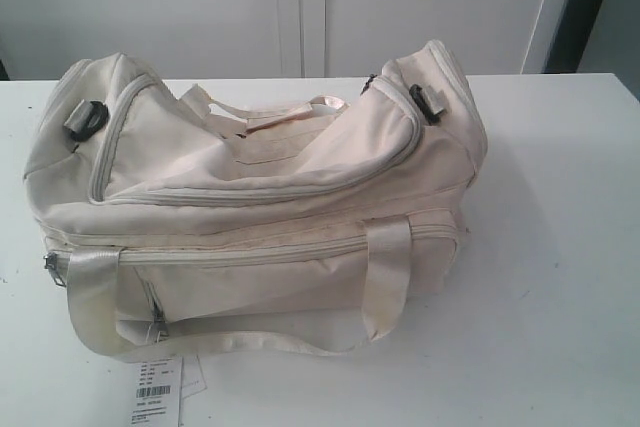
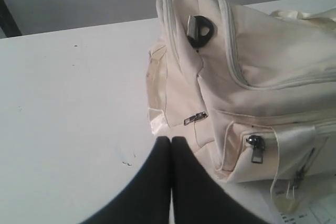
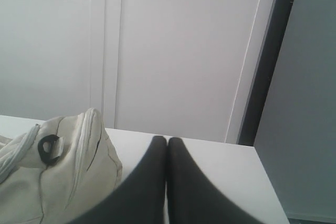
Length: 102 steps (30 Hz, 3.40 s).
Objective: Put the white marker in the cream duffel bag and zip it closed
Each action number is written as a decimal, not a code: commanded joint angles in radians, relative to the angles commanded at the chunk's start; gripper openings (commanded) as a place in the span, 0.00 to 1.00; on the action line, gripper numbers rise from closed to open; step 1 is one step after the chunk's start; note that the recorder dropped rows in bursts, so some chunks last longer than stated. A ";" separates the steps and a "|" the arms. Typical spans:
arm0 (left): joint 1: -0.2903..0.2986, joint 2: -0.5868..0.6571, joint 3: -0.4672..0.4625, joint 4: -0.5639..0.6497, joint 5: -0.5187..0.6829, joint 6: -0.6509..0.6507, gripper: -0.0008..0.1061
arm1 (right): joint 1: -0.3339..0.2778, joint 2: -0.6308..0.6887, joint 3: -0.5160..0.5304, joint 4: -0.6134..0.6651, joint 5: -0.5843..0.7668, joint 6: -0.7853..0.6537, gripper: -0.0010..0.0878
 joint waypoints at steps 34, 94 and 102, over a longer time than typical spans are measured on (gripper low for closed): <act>0.000 -0.174 0.353 0.007 -0.167 -0.014 0.01 | 0.000 0.000 0.000 0.000 0.000 0.000 0.01; 0.000 -0.174 0.353 0.007 -0.165 -0.014 0.01 | 0.000 0.000 0.000 0.333 0.095 -0.369 0.01; 0.000 -0.174 0.353 0.007 -0.165 -0.014 0.01 | -0.038 -0.012 0.000 0.314 0.098 -0.369 0.01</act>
